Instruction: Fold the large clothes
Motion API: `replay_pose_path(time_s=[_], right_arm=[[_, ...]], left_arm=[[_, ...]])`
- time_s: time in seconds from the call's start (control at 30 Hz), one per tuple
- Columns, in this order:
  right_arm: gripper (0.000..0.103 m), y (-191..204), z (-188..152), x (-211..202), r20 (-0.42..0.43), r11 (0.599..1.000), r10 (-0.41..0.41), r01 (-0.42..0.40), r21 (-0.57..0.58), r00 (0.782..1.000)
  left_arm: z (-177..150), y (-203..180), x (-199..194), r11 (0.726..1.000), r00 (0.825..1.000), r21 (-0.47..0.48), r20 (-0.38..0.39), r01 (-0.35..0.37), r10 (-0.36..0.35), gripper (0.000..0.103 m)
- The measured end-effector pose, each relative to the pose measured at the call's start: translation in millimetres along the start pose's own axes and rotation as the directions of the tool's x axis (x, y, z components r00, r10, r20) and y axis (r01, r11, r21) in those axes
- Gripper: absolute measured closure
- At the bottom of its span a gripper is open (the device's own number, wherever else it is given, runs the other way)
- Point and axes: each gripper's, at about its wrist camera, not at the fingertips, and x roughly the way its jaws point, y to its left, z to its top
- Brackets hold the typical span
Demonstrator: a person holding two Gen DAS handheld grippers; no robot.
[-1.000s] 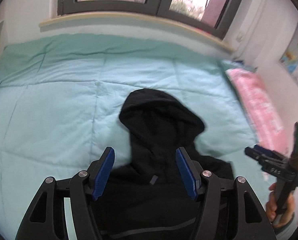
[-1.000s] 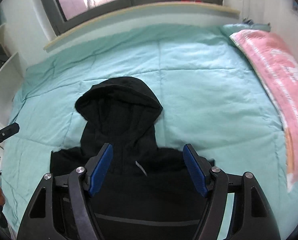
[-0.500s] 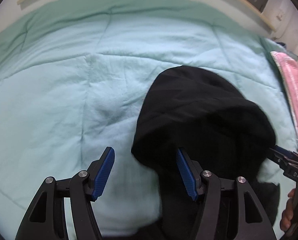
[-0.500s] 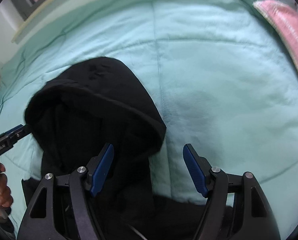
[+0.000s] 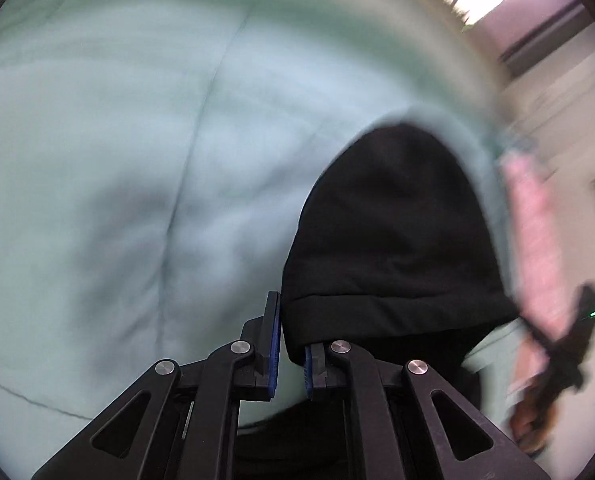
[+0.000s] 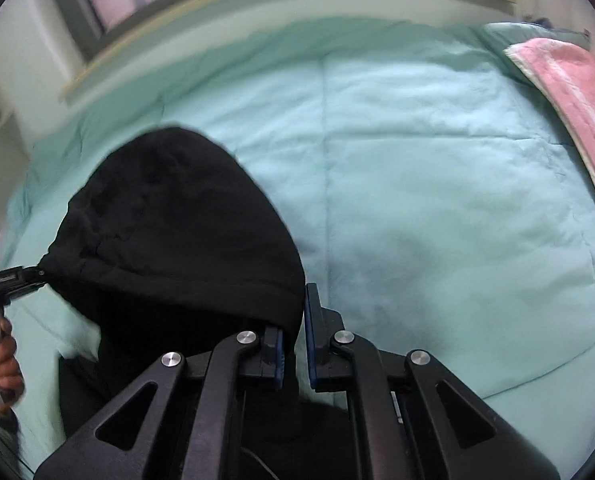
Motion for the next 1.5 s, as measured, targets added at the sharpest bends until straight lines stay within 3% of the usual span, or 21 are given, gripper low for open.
replay_pose_path(time_s=[0.03,0.07,0.17,0.23,0.3,0.37,0.43,0.47,0.57,0.67,0.73,0.83,0.9,1.1,1.13,1.23,1.33,1.37,1.43,1.5], right_arm=[[0.094,2,-5,13,-0.028,1.000,-0.011,0.011,-0.009,1.000],[0.094,-1,-13,37,-0.085,1.000,-0.007,0.006,-0.008,0.996],[0.094,-15,-31,87,-0.225,0.999,0.044,-0.038,0.035,0.973],[0.091,-20,-29,80,-0.221,0.996,0.078,-0.068,0.055,0.972],[0.086,-20,-23,56,-0.189,0.997,0.078,-0.074,0.026,0.979],[0.071,-21,-20,29,-0.159,0.997,0.080,-0.081,-0.003,0.984],[0.046,-20,-17,2,-0.115,0.997,0.072,-0.075,-0.025,0.991],[0.044,-18,-15,-10,-0.092,0.996,0.077,-0.080,-0.033,0.993],[0.044,-11,0,-29,-0.037,0.993,0.108,-0.110,-0.043,0.993],[0.044,6,24,-22,-0.020,0.987,0.156,-0.156,-0.044,0.988],[0.044,16,32,5,-0.040,0.991,0.112,-0.114,-0.073,0.993],[0.044,16,14,61,-0.150,0.994,0.066,-0.079,-0.081,0.986],[0.044,10,-3,88,-0.218,0.995,0.039,-0.058,-0.078,0.975],[0.044,12,-5,98,-0.238,0.994,0.000,-0.025,-0.103,0.971],[0.044,15,1,90,-0.232,0.993,0.005,-0.032,-0.113,0.973],[0.045,30,30,51,-0.108,0.986,0.080,-0.095,-0.140,0.991],[0.045,53,65,45,-0.043,0.976,0.129,-0.135,-0.173,0.991],[0.048,62,74,54,-0.042,0.970,0.144,-0.149,-0.191,0.989],[0.065,78,86,82,-0.077,0.961,0.146,-0.160,-0.223,0.986],[0.065,83,89,116,-0.118,0.962,0.075,-0.103,-0.253,0.990]], left_arm=[[-6,10,34,0.999,0.994,-0.001,-0.095,-0.052,0.052,0.092],[-10,14,54,0.999,0.991,-0.003,-0.124,-0.049,0.048,0.091],[-11,11,53,1.000,0.998,0.007,-0.053,-0.029,0.030,0.090],[-13,1,36,0.998,0.998,0.046,-0.025,-0.054,0.055,0.088],[-20,-11,8,0.989,0.995,0.119,0.036,-0.092,0.089,0.079],[-28,-19,-18,0.984,0.993,0.154,0.079,-0.094,0.083,0.057],[-35,-28,-50,0.982,0.989,0.173,0.140,-0.069,0.045,0.054],[-34,-32,-60,0.982,0.986,0.177,0.161,-0.064,0.035,0.054],[-21,-57,-88,0.980,0.967,0.199,0.252,-0.017,-0.034,0.051],[0,-74,-70,0.975,0.969,0.223,0.237,0.011,-0.065,0.047],[3,-78,-30,0.976,0.987,0.216,0.157,-0.016,-0.018,0.047],[-7,-51,25,0.988,0.998,0.148,0.056,-0.046,0.039,0.047],[-15,-38,42,0.993,0.997,0.106,0.071,-0.043,0.036,0.047],[-14,-53,53,0.979,0.990,0.160,0.088,-0.126,0.113,0.045],[-15,-51,51,0.981,0.991,0.159,0.089,-0.110,0.097,0.045],[-17,-43,48,0.989,0.993,0.130,0.101,-0.071,0.058,0.046],[-20,-41,47,0.990,0.992,0.118,0.116,-0.072,0.058,0.046],[-21,-42,47,0.990,0.991,0.118,0.118,-0.075,0.061,0.046],[-22,-43,47,0.989,0.991,0.127,0.118,-0.078,0.063,0.046],[-20,-44,49,0.989,0.991,0.129,0.118,-0.071,0.056,0.046]])
